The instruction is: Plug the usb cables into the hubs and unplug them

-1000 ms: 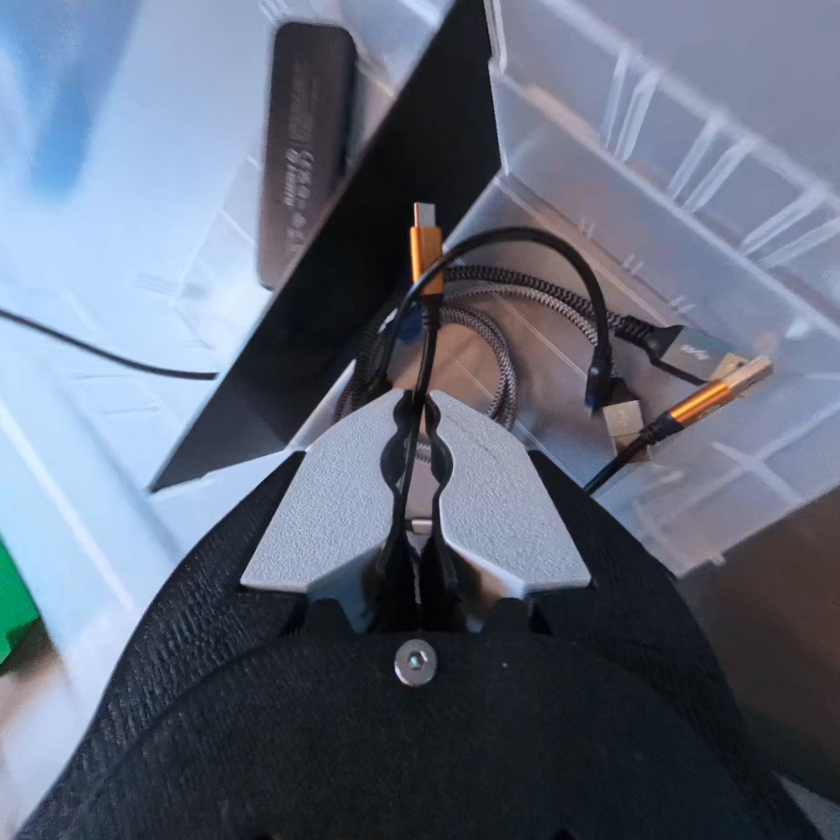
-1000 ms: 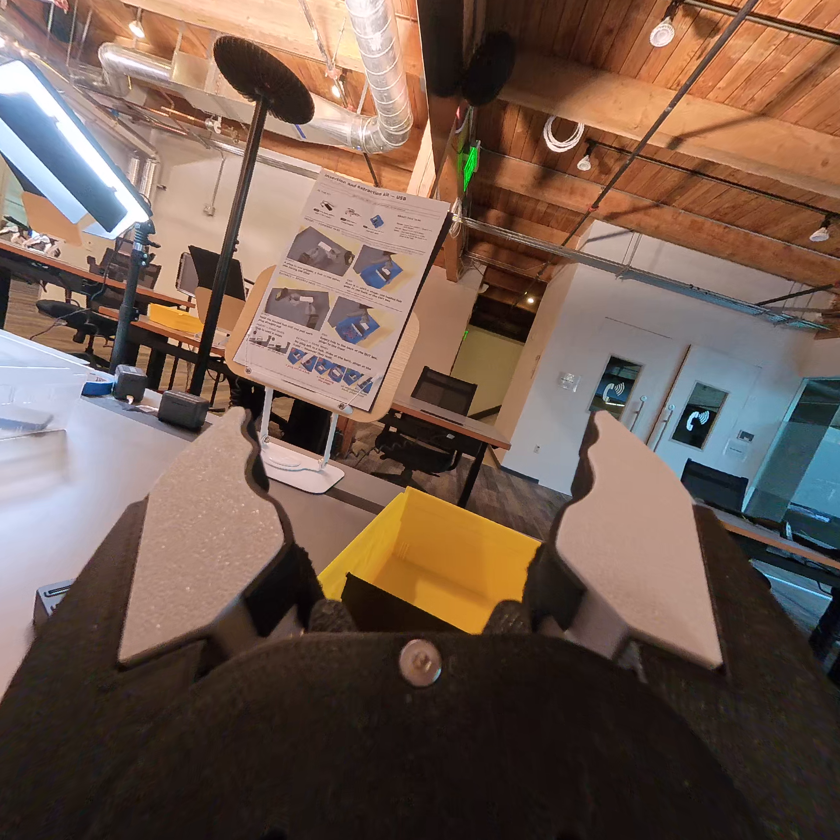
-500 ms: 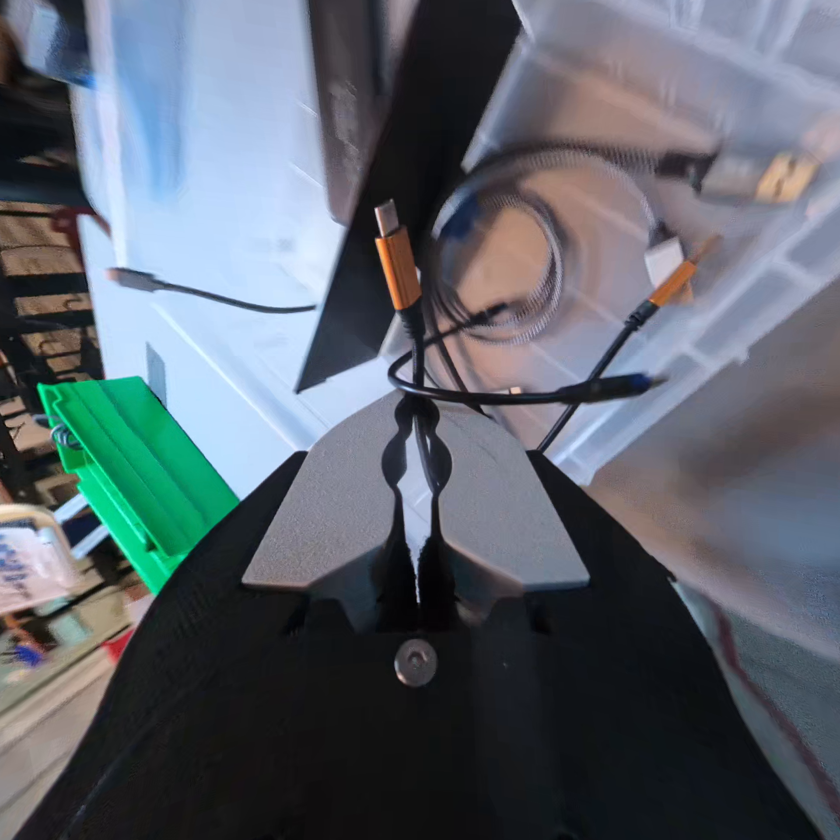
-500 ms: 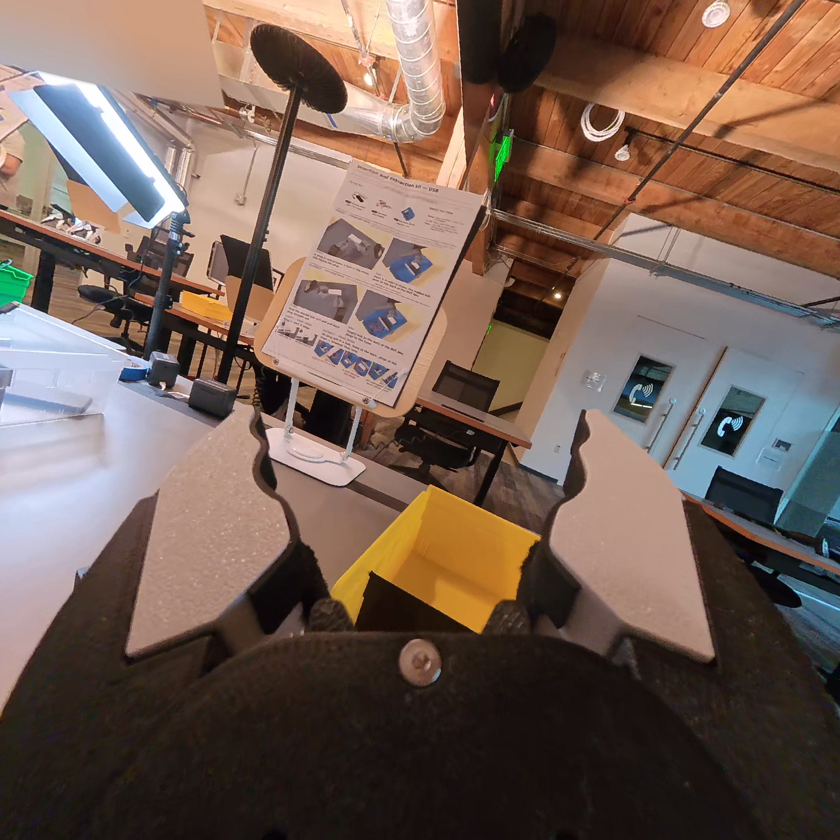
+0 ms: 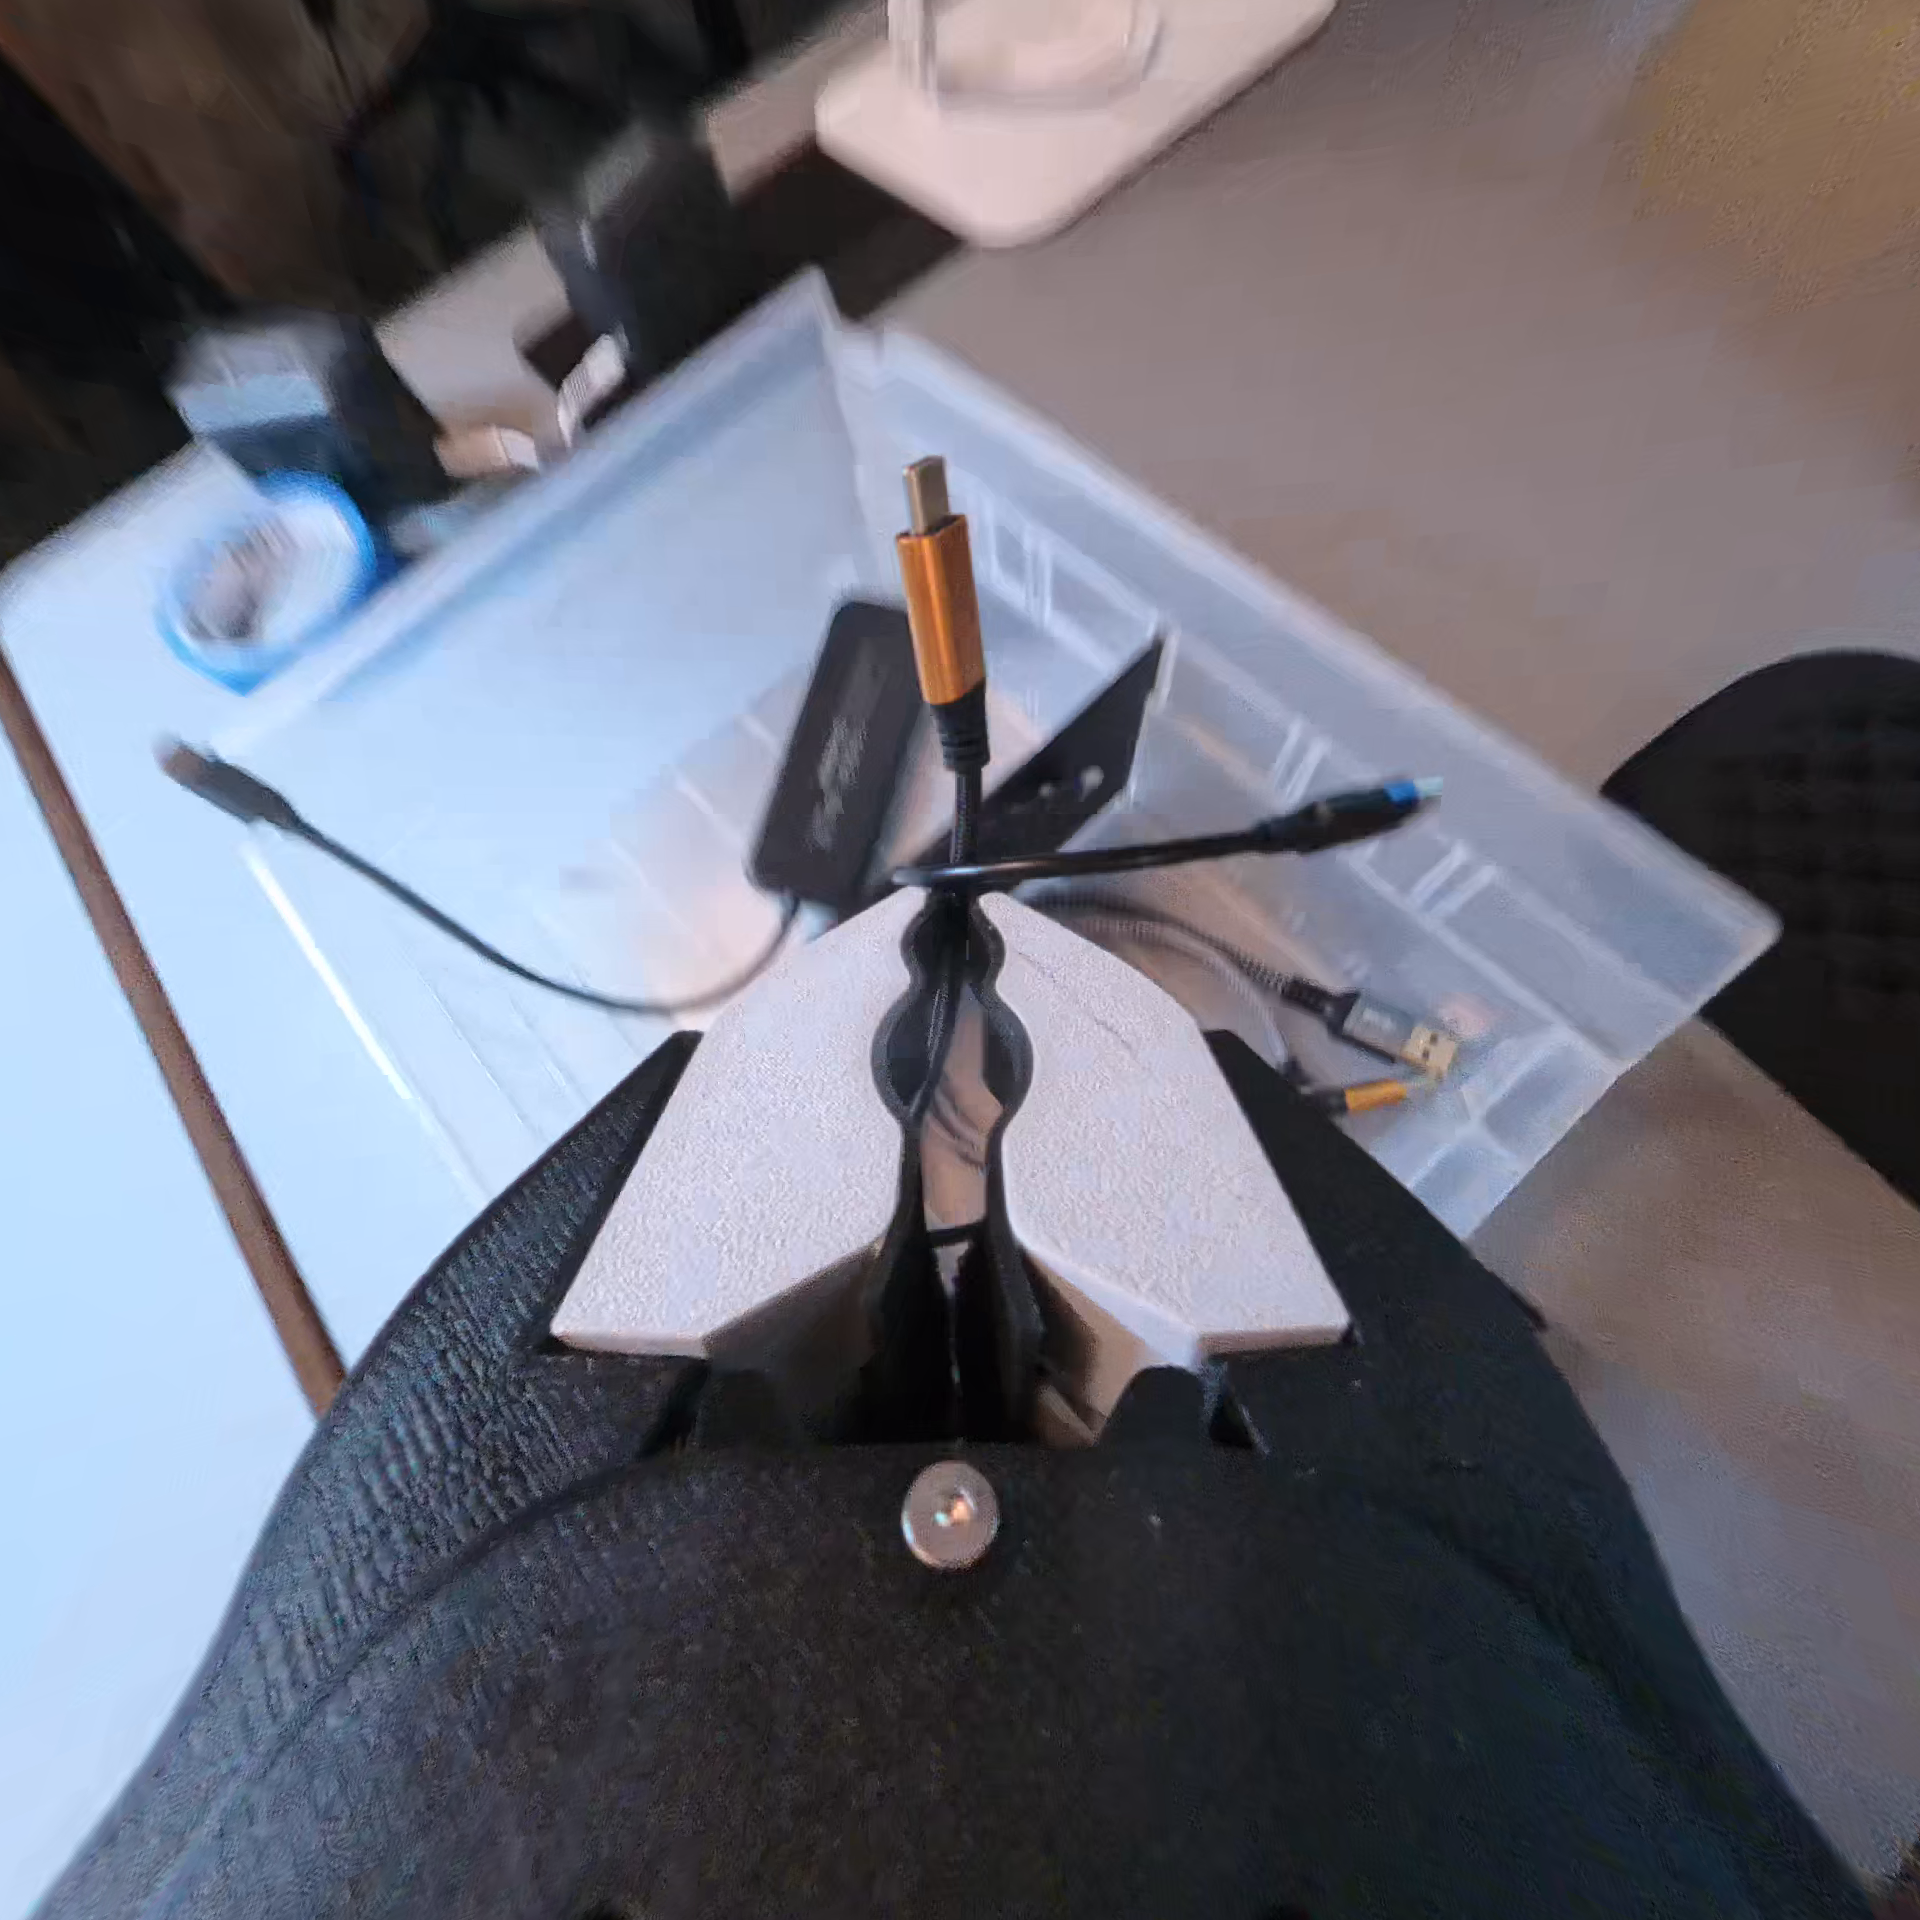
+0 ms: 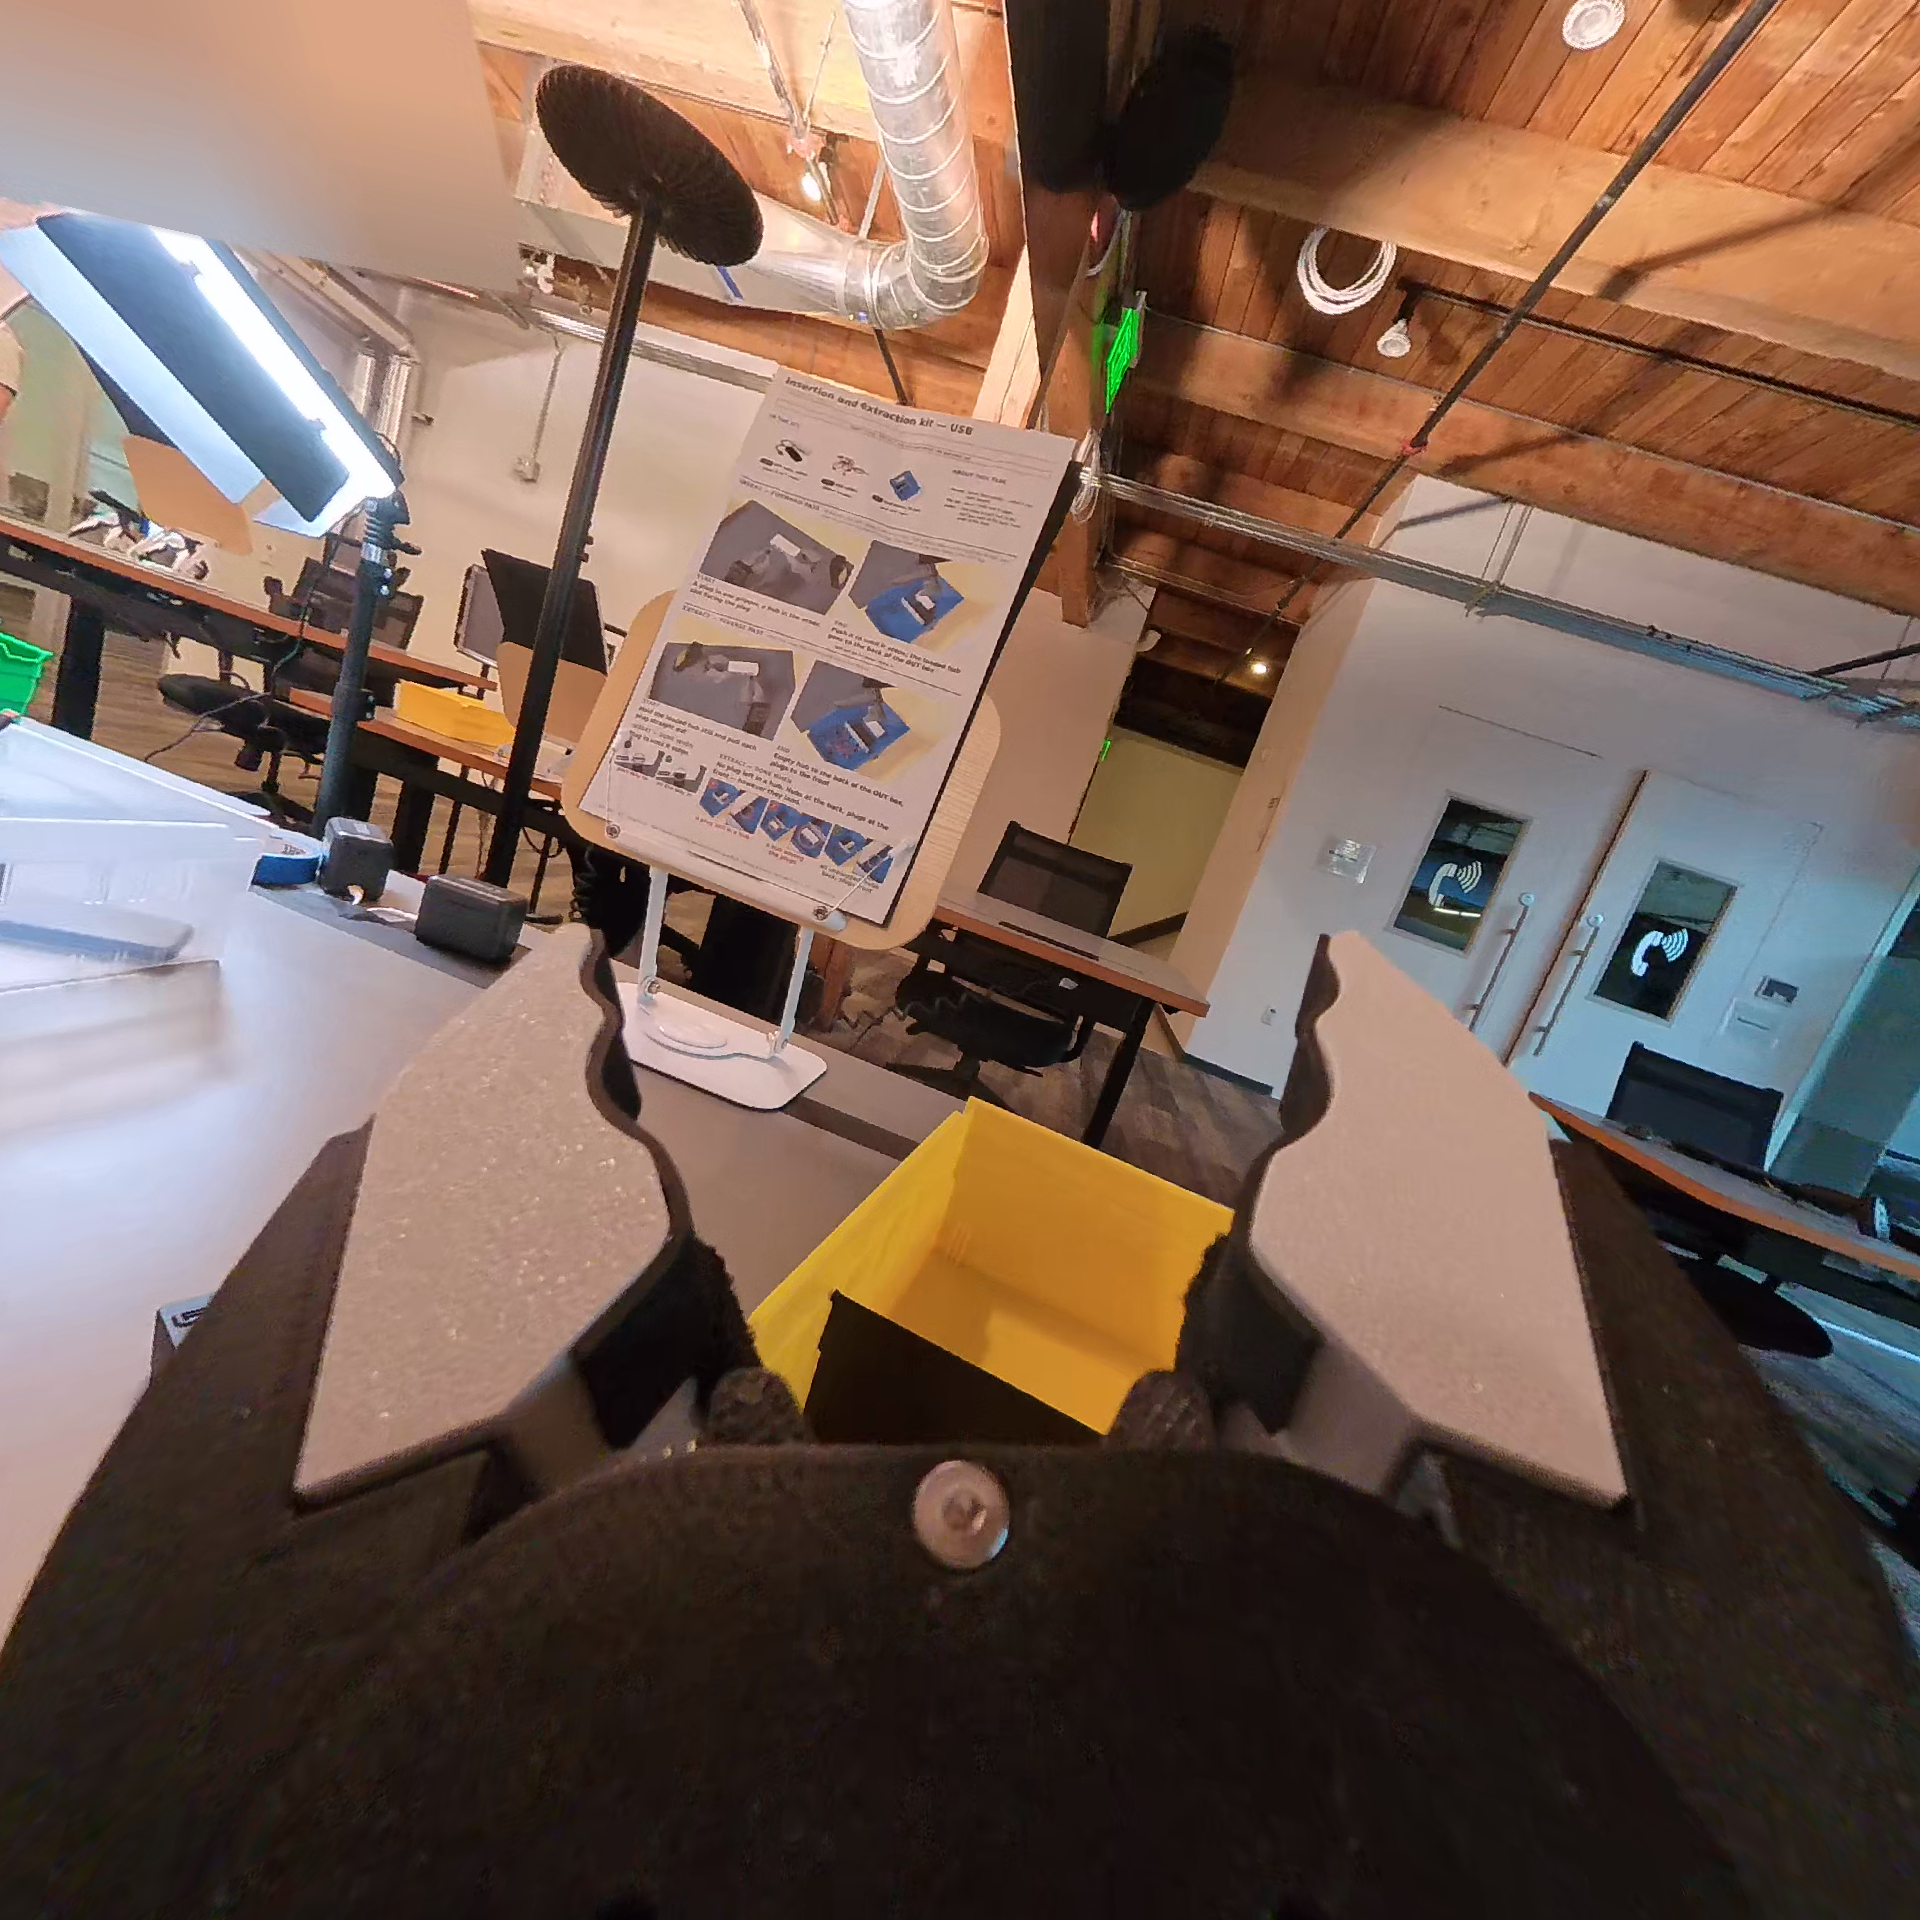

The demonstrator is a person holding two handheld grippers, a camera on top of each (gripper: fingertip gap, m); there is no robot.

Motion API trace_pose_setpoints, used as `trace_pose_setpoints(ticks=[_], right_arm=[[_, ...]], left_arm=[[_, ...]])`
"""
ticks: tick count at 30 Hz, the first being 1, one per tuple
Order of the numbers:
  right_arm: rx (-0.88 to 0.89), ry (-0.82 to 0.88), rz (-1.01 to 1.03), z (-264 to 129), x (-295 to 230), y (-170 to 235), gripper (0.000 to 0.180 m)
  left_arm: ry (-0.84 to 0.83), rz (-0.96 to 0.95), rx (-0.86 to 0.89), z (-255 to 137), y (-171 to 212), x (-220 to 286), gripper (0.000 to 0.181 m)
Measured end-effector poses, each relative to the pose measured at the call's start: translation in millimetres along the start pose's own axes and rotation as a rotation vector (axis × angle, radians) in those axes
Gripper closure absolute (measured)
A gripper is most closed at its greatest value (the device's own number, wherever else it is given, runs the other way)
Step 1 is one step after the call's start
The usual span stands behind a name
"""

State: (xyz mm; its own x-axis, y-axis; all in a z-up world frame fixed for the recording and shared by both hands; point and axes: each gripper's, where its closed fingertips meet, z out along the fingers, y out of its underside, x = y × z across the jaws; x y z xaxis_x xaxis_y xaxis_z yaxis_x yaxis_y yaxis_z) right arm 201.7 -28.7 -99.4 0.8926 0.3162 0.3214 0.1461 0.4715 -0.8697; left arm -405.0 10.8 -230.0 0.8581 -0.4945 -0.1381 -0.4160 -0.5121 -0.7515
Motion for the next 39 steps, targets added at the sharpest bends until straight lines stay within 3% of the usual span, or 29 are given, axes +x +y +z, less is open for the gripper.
trace_pose_setpoints(ticks=[3,6,8,12,13,15,17,20,22,24,26,28,31,34,37,39], right_arm=[[-0.009,0.002,-0.002,-1,1,1,0.057],[-0.005,-0.001,-0.007,1,-1,0,0.058],[-0.008,-0.009,-0.008,3,-4,0,0.057],[-0.021,-0.011,-0.019,4,-5,1,0.057],[-0.019,-0.01,-0.019,3,-5,2,0.057],[-0.014,-0.009,-0.017,2,-3,1,0.057],[-0.013,-0.002,-0.017,0,-1,1,0.058],[-0.01,0.001,-0.012,0,0,-1,0.058],[-0.012,-0.005,-0.014,1,-2,-1,0.058],[-0.014,-0.007,-0.02,2,-4,-1,0.058],[-0.015,-0.009,-0.019,3,-5,0,0.058],[-0.015,-0.012,-0.017,3,-6,0,0.058],[-0.02,-0.003,-0.021,3,-4,0,0.058],[-0.011,-0.007,-0.014,1,-3,-1,0.058],[-0.02,-0.011,-0.017,2,-5,0,0.058],[-0.02,-0.009,-0.018,3,-5,0,0.058]], left_arm=[[0.039,-0.109,-0.145,12,41,6,0.176],[0.078,-0.048,-0.134,6,36,21,0.176],[0.138,-0.07,-0.036,-1,16,31,0.176],[0.334,-0.305,0.457,-48,-56,35,0.176],[0.288,-0.373,0.464,-48,-54,23,0.176],[0.145,-0.386,0.309,-32,-25,6,0.176],[0.138,-0.379,0.216,-21,-8,13,0.176],[0.15,-0.351,0.211,-19,-4,23,0.176],[0.233,-0.355,0.298,-27,-17,32,0.176],[0.425,-0.419,0.529,-52,-46,44,0.176],[0.462,-0.533,0.687,-68,-57,29,0.176],[0.326,-0.608,0.621,-52,-39,7,0.176],[0.337,-0.581,0.549,-41,-28,20,0.176],[0.41,-0.58,0.631,-50,-38,30,0.176],[0.562,-0.661,0.83,-76,-59,29,0.176],[0.527,-0.739,0.93,-84,-65,15,0.176]])
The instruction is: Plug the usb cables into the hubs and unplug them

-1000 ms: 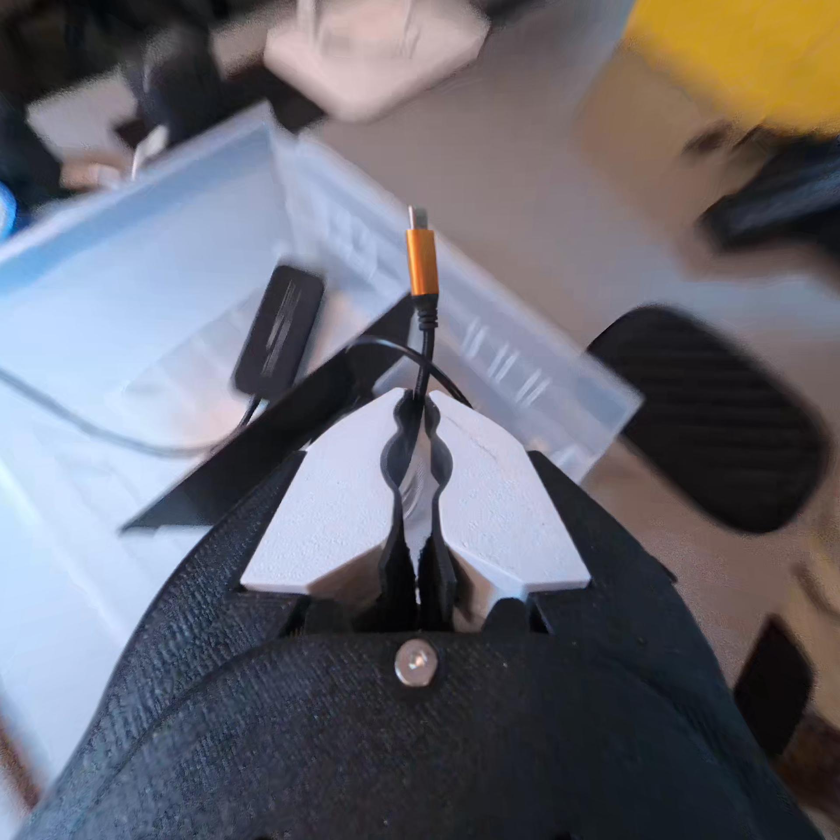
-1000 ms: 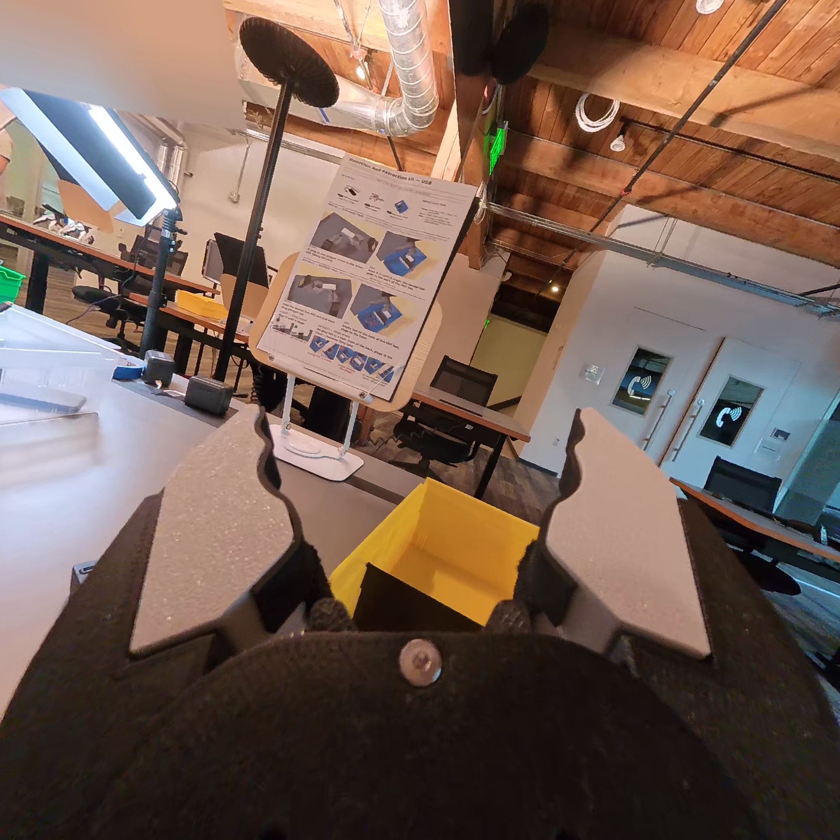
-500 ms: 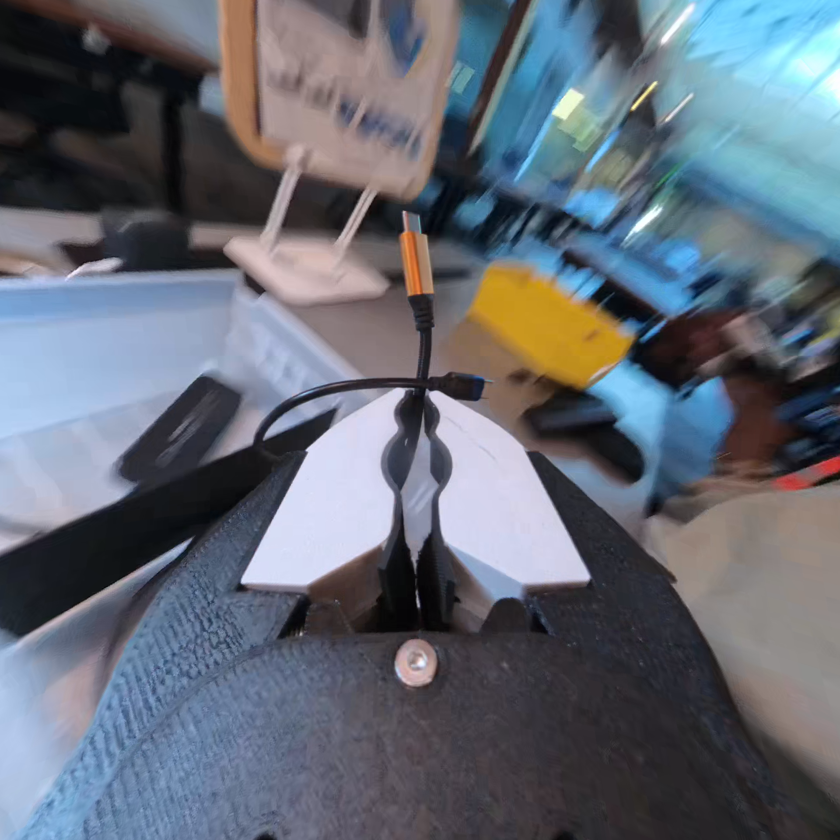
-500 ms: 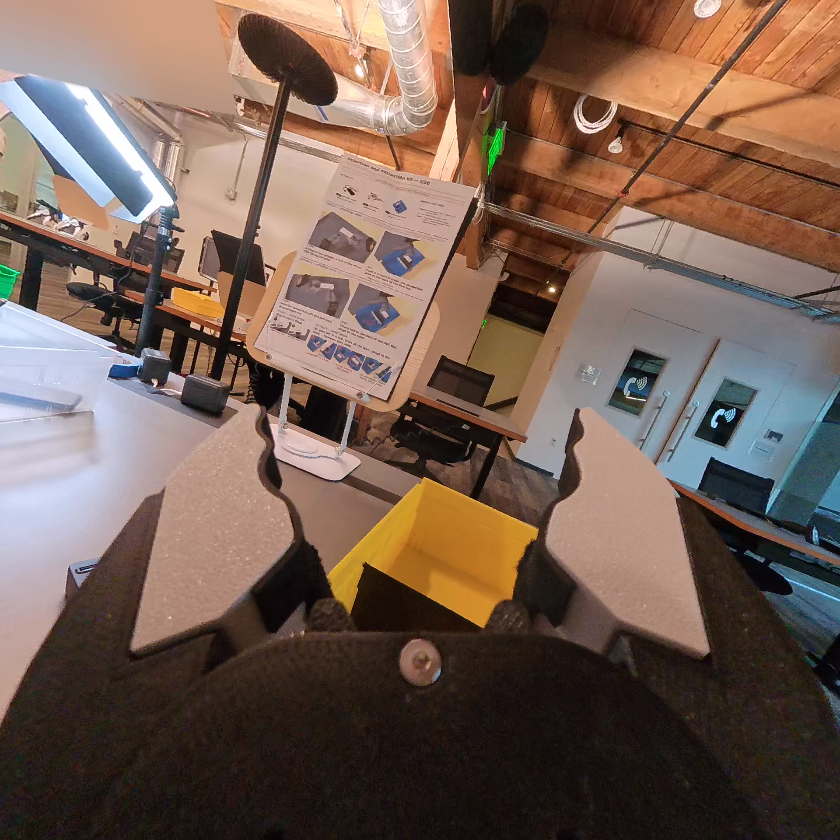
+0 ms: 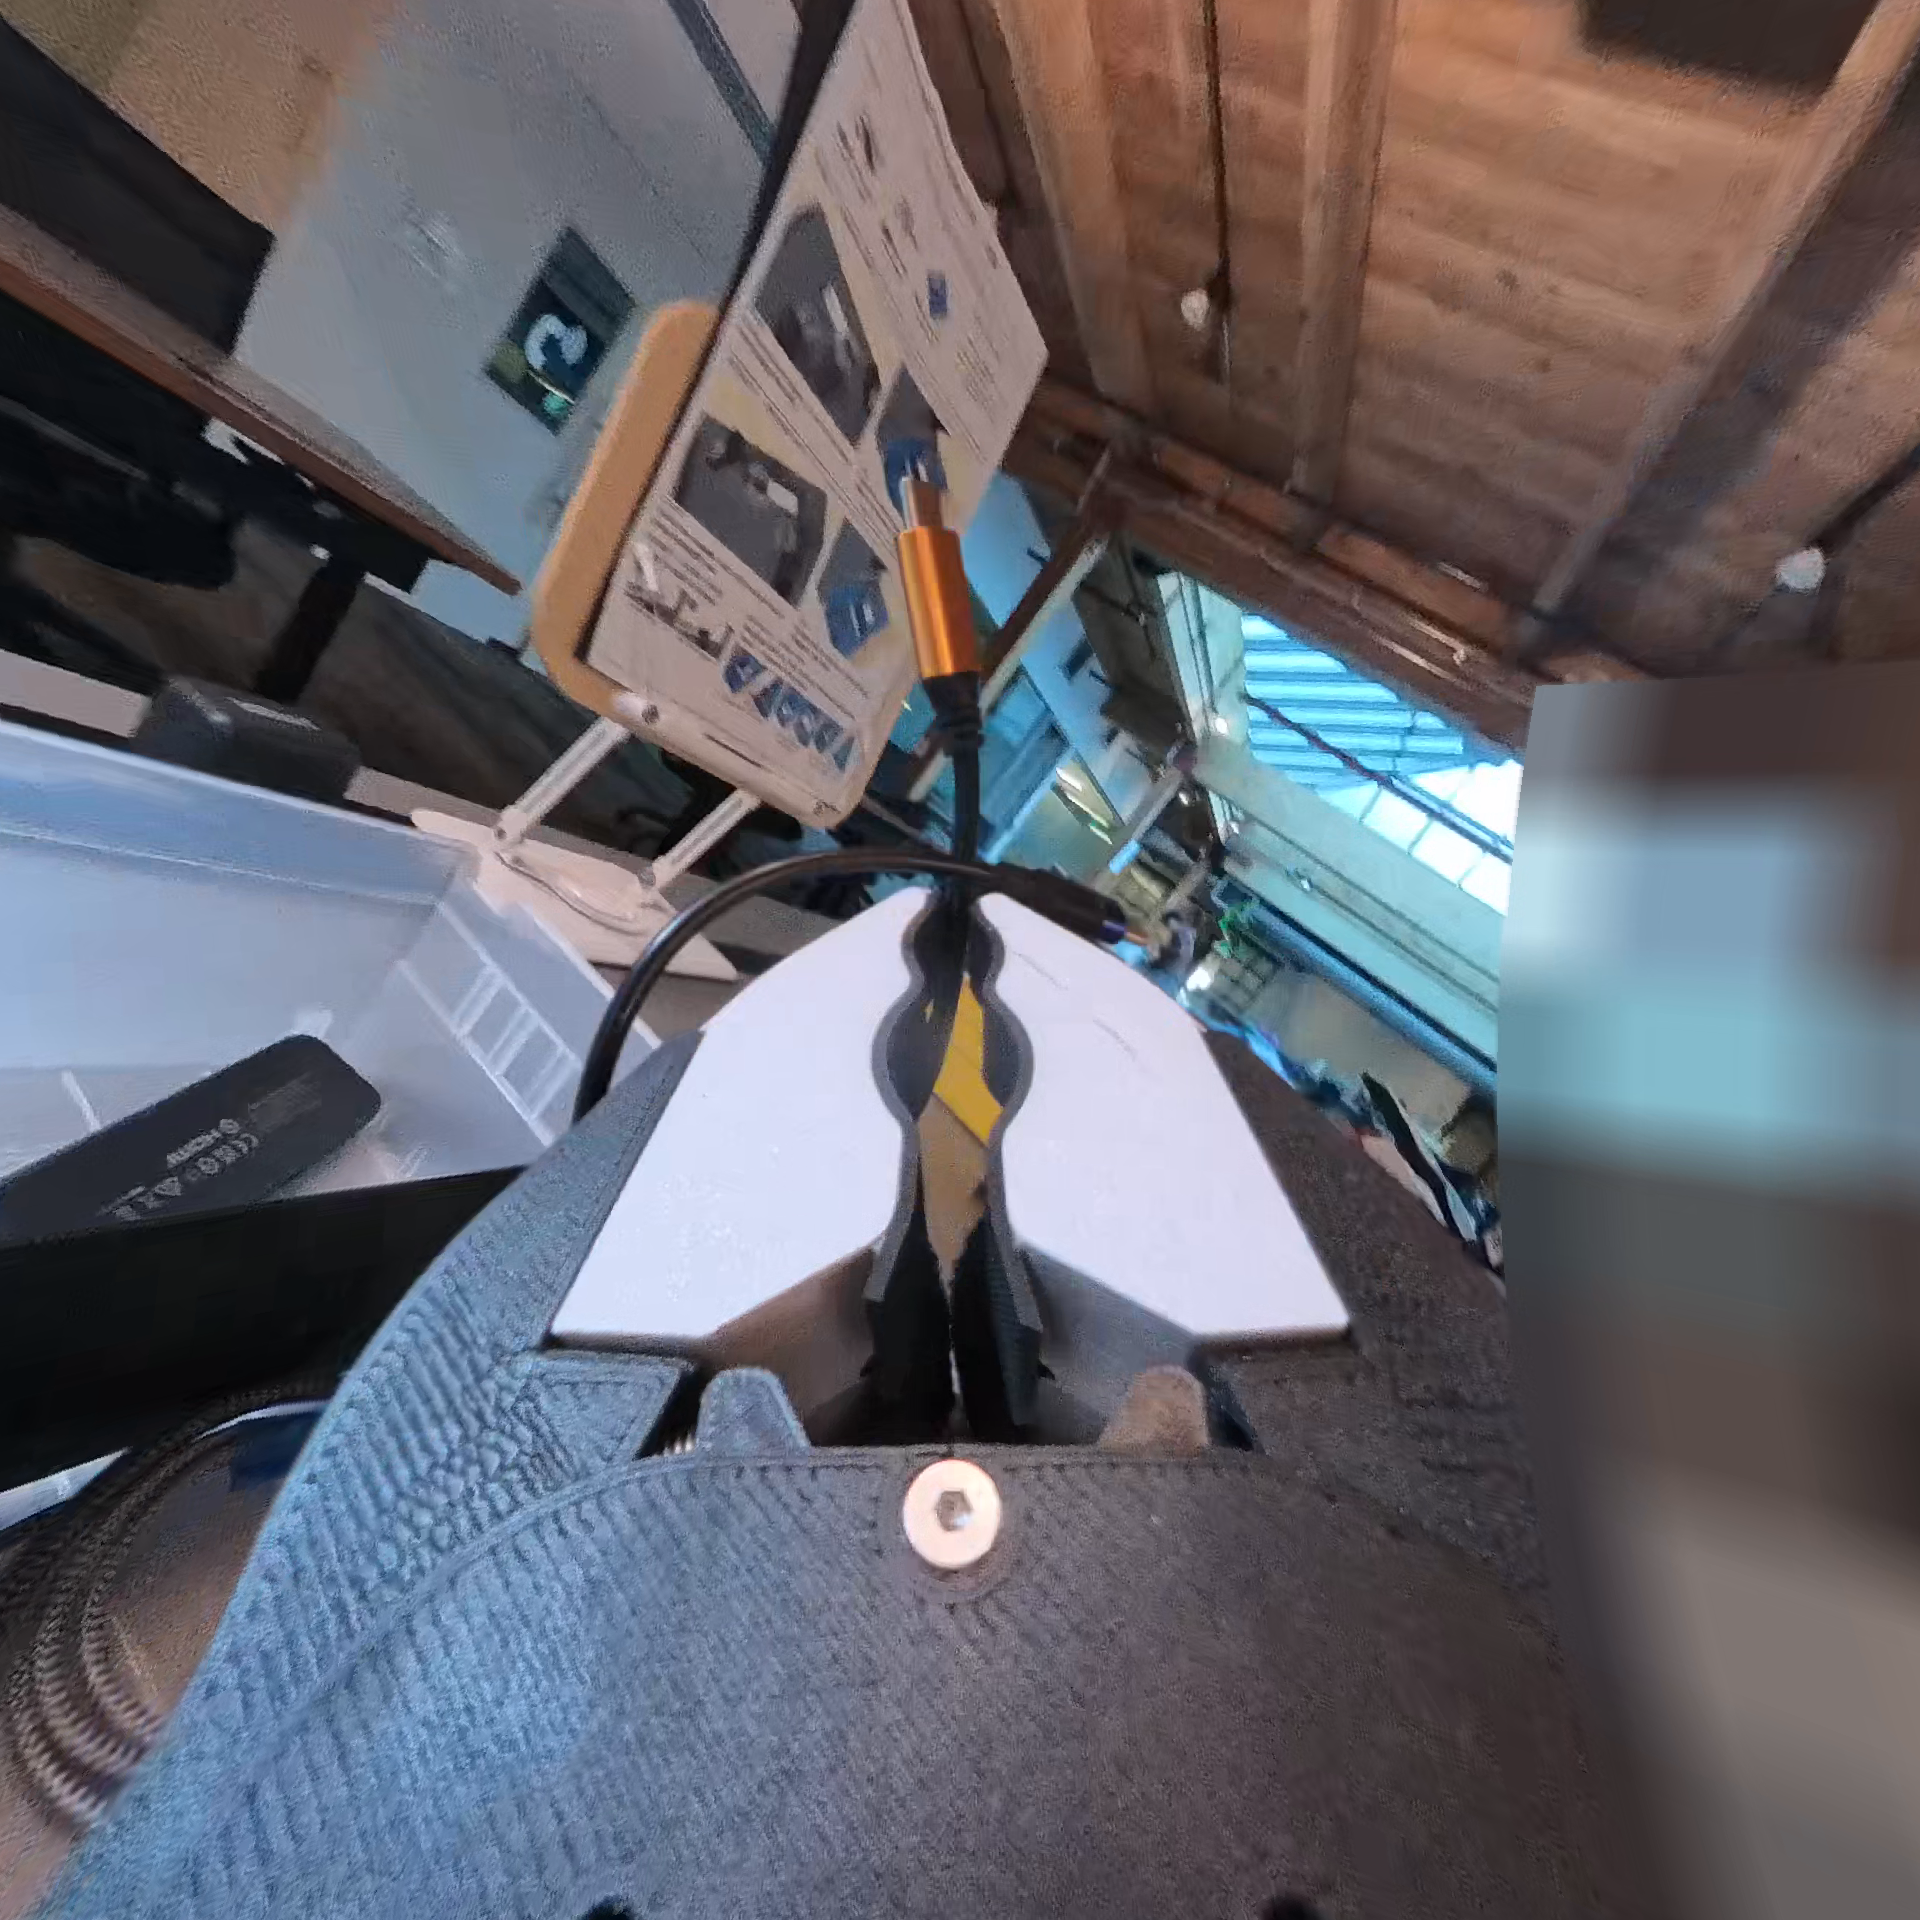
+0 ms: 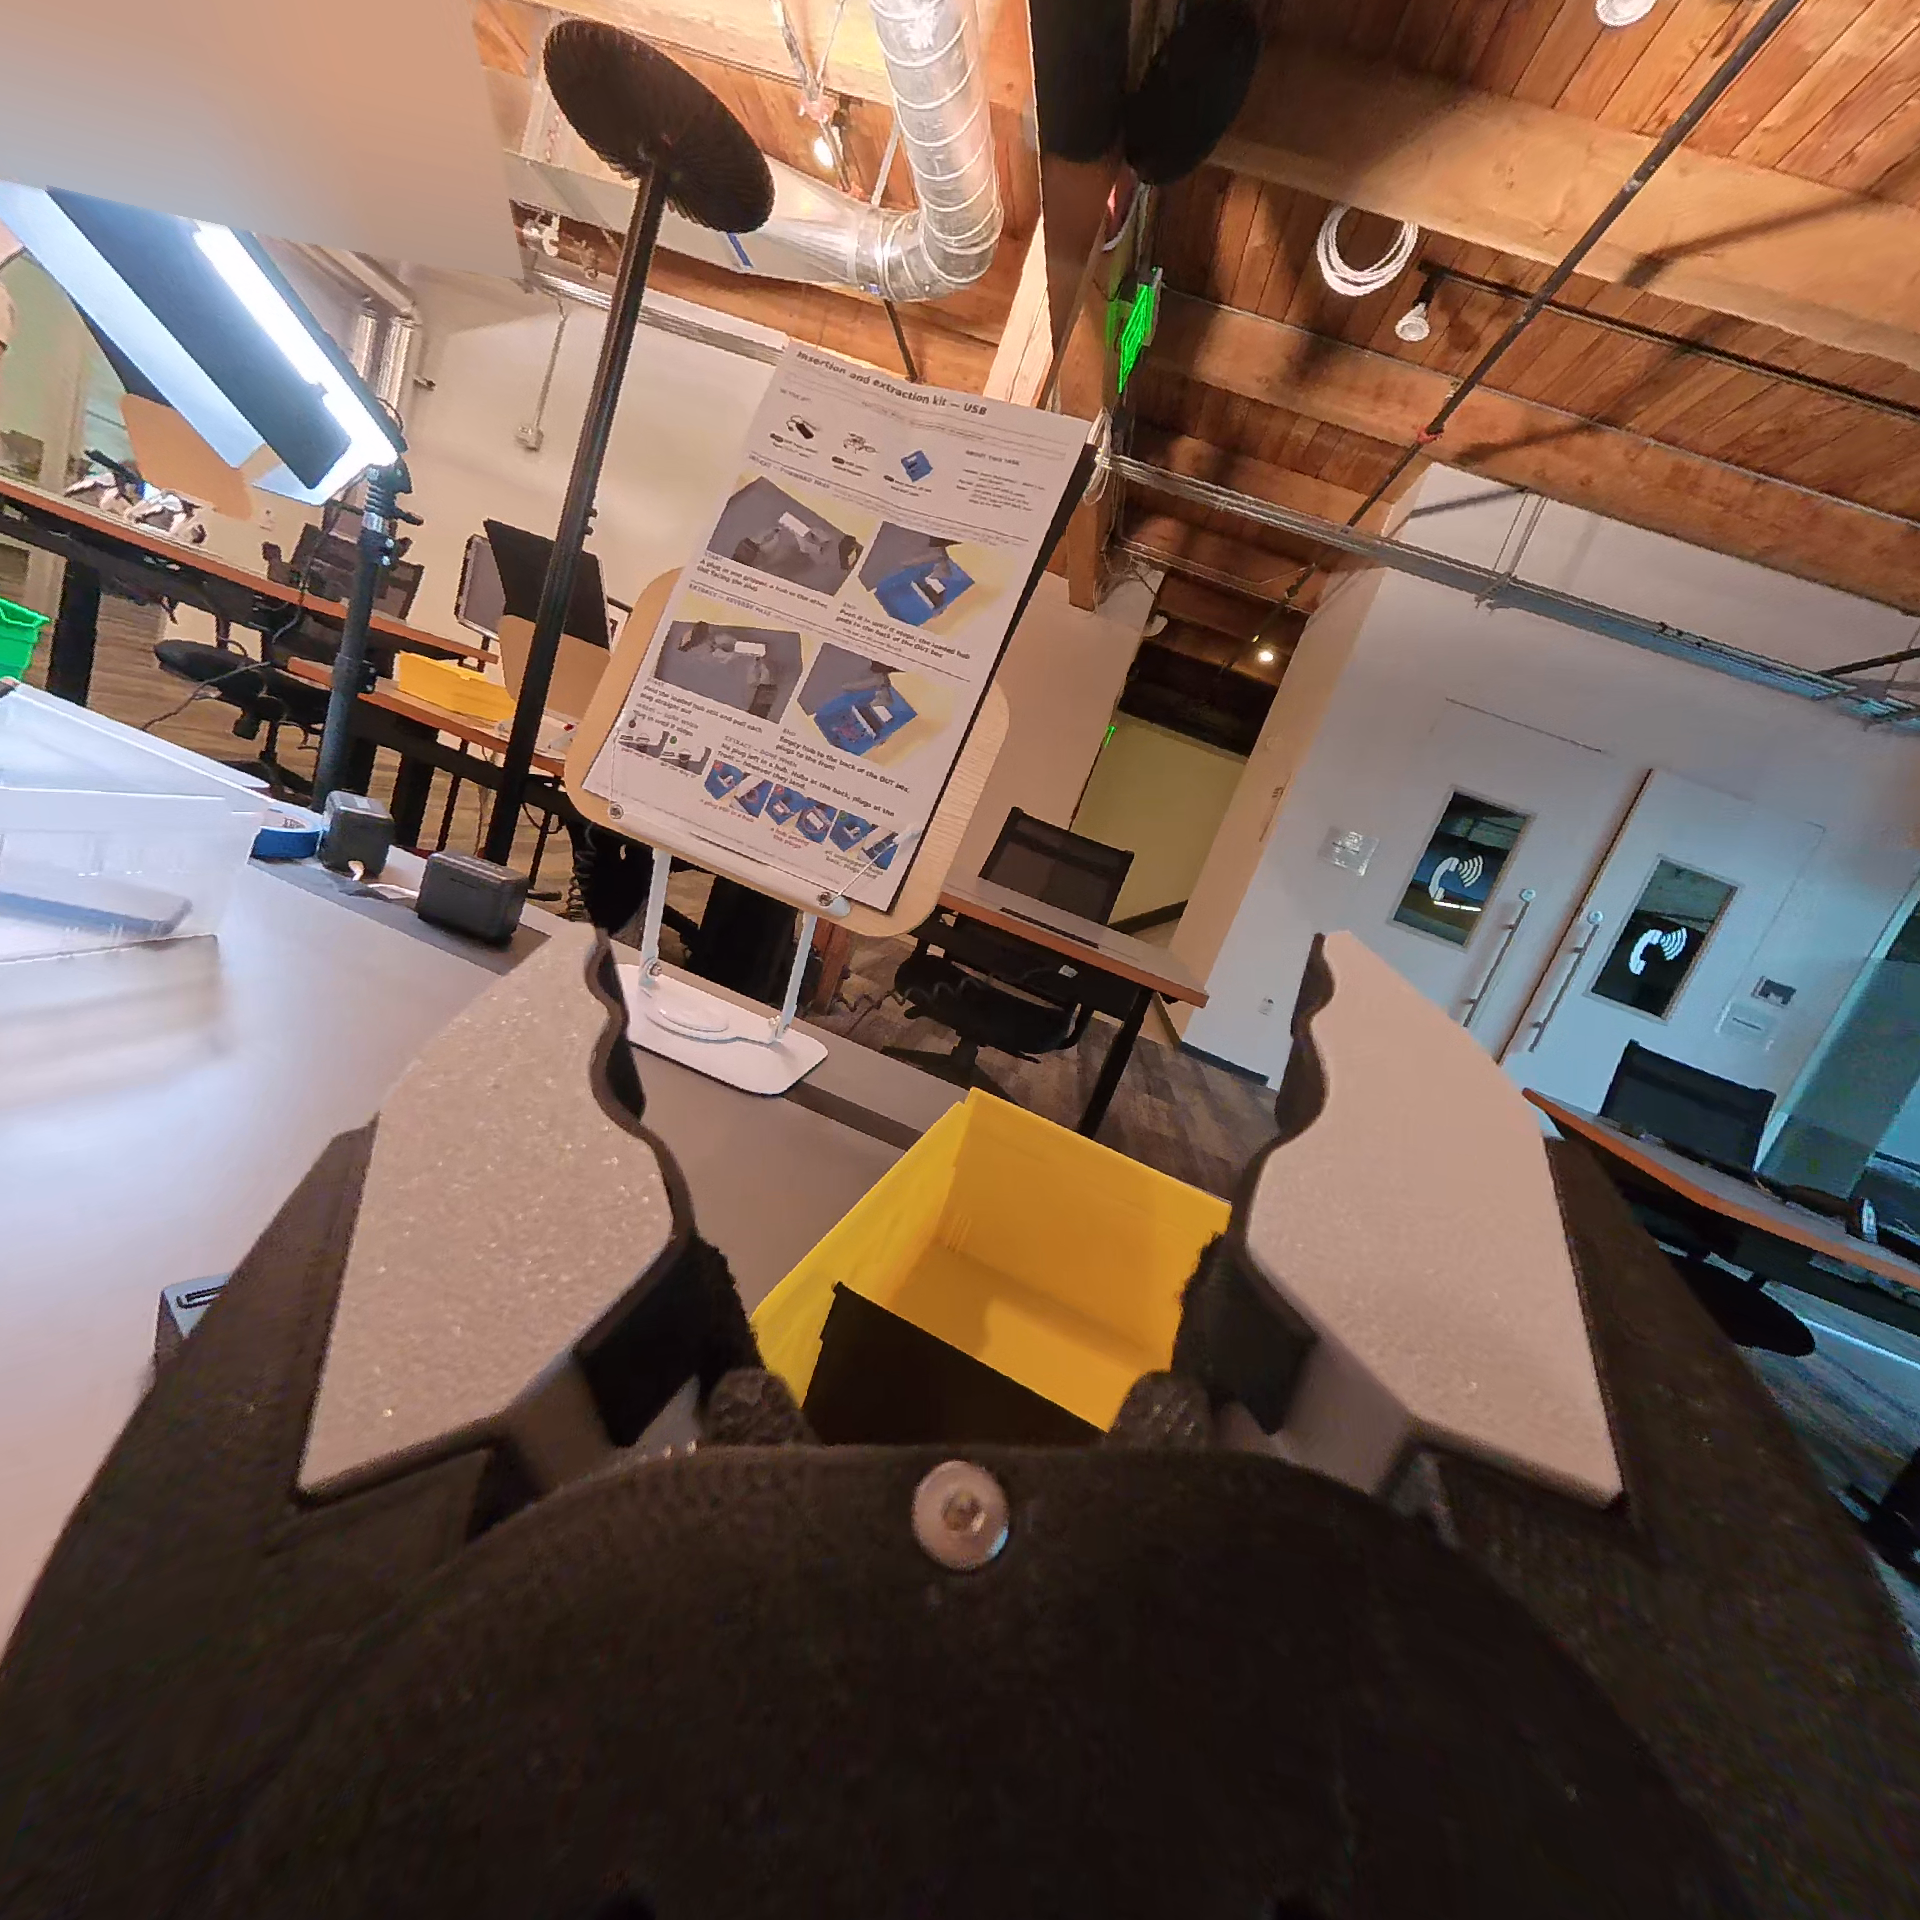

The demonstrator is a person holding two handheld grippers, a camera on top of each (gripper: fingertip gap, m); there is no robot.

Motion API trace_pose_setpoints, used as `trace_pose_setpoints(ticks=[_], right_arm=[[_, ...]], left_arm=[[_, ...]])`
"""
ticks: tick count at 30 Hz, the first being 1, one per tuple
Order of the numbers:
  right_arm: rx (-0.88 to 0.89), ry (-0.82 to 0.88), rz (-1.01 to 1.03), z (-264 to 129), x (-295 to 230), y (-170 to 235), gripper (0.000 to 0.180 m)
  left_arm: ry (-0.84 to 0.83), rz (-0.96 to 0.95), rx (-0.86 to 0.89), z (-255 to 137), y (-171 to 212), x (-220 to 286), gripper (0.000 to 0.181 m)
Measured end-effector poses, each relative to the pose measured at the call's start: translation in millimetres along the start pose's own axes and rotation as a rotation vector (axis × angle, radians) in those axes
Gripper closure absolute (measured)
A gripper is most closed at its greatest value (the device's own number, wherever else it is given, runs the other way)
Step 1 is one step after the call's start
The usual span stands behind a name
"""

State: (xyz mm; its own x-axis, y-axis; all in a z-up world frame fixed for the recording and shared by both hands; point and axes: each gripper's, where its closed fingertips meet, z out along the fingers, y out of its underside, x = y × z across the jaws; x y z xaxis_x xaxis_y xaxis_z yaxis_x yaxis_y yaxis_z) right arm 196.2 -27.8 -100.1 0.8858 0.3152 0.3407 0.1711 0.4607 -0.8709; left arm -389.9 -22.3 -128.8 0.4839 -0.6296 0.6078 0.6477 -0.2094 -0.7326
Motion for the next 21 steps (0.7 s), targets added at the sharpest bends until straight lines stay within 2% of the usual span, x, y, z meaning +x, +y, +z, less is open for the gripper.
trace_pose_setpoints(ticks=[3,6,12,17,21], right_arm=[[0.005,-0.002,0.001,0,0,-1,0.058],[0.001,0.001,0.002,0,1,0,0.058],[0.001,0.004,0.003,-1,2,0,0.059],[0.002,0.001,0.003,-1,1,1,0.059],[-0.001,-0.023,0.009,3,-5,2,0.06]], left_arm=[[-0.055,-0.038,0.096,1,-9,-8,0.176],[0.004,-0.116,0.209,2,-10,0,0.177],[-0.004,-0.114,0.209,7,-1,0,0.177],[-0.045,0.075,0.114,20,4,14,0.176],[-0.19,0.509,0.106,31,2,41,0.177]])
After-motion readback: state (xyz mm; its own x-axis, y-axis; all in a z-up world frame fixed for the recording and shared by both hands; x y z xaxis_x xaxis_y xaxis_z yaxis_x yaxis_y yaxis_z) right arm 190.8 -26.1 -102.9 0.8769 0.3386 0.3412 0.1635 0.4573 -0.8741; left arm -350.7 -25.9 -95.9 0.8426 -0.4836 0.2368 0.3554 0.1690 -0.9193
